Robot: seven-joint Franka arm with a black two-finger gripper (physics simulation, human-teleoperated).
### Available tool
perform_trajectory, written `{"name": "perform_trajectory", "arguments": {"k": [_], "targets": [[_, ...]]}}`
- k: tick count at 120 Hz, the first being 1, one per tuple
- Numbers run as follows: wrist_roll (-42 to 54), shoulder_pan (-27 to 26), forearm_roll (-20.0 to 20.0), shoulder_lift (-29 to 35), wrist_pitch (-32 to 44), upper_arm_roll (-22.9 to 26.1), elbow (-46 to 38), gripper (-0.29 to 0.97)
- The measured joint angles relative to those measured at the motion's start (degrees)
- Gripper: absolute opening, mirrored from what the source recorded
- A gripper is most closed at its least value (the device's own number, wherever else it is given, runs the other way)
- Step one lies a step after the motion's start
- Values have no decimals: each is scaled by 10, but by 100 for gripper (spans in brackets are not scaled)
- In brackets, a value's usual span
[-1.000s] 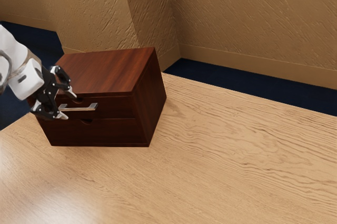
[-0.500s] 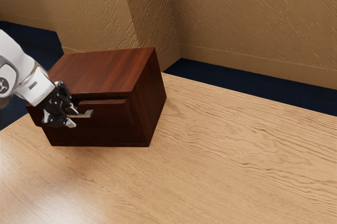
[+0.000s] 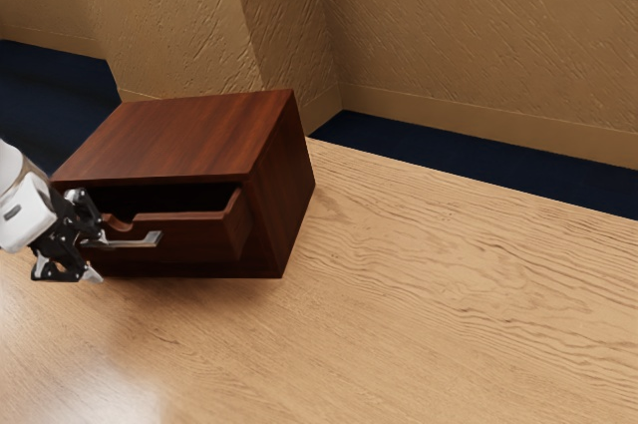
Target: Pull the drawer handle with one arm to open the drawer
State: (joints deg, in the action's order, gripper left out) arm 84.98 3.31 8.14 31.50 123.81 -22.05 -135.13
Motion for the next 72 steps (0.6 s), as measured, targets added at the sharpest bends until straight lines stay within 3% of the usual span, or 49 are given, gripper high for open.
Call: {"name": "perform_trajectory", "arguments": {"k": [36,52,72], "targets": [[14,-25,4,32,3,1,-27,-13],[20,-24,7,71,0,1,-54,-11],[26,-25,8,102,-5,1,-64,5]]}}
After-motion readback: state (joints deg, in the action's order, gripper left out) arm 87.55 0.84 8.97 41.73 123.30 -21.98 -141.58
